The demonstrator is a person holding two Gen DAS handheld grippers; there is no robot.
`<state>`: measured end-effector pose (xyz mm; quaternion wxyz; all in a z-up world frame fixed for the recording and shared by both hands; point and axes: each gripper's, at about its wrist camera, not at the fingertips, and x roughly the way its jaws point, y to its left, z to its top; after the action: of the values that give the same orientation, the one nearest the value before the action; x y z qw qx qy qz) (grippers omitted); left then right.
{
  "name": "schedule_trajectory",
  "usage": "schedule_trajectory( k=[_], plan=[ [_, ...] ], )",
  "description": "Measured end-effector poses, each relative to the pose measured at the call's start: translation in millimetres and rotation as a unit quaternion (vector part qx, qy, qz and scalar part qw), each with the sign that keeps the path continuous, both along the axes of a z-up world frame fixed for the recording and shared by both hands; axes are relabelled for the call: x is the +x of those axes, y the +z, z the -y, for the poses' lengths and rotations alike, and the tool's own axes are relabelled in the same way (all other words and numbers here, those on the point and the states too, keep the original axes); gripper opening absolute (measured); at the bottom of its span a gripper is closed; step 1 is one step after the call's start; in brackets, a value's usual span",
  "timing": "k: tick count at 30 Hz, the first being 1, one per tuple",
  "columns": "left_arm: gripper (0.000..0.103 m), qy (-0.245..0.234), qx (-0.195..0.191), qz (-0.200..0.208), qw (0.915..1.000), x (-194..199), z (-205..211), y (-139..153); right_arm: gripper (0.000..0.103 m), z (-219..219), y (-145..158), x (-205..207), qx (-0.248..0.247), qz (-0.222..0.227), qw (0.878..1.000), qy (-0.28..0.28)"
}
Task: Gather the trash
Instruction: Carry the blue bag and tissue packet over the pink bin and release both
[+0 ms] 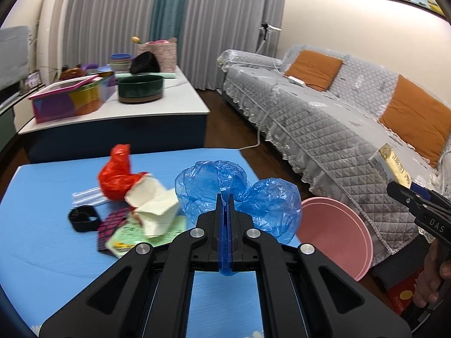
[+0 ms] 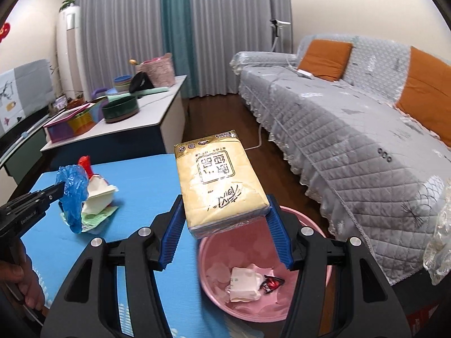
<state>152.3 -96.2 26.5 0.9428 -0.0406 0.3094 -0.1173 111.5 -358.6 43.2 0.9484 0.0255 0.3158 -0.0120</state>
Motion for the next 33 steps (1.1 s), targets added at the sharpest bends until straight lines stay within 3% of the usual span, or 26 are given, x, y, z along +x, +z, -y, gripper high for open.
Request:
schedule_trajectory(
  k=[20,33],
  plan=[
    [0.001,-0.086,0.009,0.002,0.9963,5,96,-12,0.057,75,-14,-12,0.006,-0.010,0.998,-0.064],
    [0.001,-0.129,0.018,-0.016,0.9913,9,137,-29,0.057,95,-23,-10,0.008,-0.019,0.997,-0.078]
  ],
)
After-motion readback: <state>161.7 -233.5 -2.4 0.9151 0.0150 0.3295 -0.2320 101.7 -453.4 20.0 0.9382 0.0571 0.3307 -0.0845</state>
